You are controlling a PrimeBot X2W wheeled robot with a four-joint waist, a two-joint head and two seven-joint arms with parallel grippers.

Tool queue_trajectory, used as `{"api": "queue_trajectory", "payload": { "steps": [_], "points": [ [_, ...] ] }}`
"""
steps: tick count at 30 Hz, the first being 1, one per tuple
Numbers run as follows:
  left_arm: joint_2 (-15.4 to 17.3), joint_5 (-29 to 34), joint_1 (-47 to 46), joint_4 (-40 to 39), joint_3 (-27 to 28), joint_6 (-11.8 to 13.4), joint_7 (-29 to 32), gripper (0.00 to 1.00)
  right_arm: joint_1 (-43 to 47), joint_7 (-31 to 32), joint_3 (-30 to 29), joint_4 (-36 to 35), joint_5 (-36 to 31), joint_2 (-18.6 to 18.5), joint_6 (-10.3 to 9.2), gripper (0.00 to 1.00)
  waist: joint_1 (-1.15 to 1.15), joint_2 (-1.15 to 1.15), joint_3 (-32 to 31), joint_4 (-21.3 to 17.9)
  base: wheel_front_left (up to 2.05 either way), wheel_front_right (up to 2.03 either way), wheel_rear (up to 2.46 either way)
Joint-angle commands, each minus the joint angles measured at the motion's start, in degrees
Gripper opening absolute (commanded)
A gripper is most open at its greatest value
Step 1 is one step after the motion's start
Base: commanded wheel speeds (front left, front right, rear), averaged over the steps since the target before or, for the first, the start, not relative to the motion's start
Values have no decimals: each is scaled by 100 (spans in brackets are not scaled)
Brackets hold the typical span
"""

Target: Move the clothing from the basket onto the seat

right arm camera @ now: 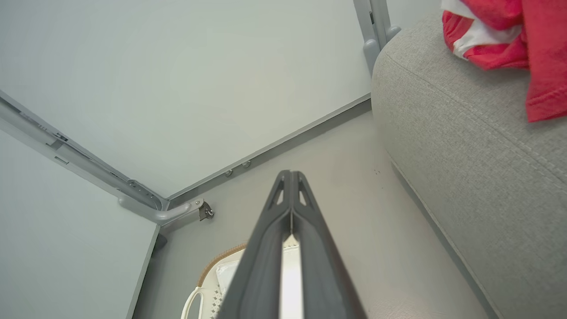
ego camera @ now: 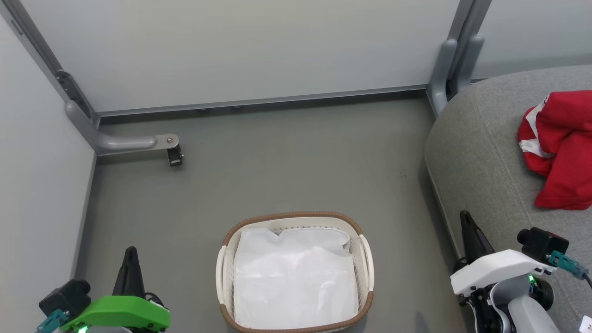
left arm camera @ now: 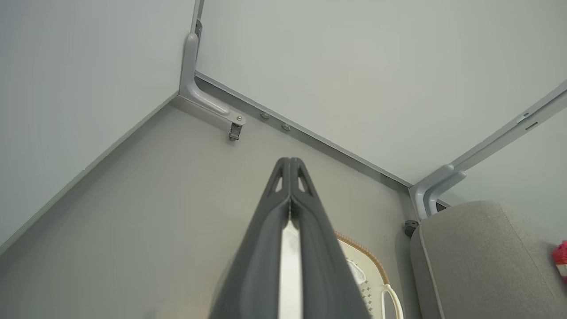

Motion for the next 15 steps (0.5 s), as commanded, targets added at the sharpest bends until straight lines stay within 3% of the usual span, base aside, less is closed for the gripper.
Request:
{"api": "queue_trajectory", "payload": {
  "steps": [1,15],
  "points": [
    [28,-240,-146,-121,22,-24,44,0,-40,52,-47,-123,235,-27,-2,0,0,0,-5,-3,0,0,0],
    [31,-1376,-210,-224,88,-42,331,0,28,342,-172,-259,1367,-35,-3,0,0,0,-48,-26,0,0,0]
  ]
}}
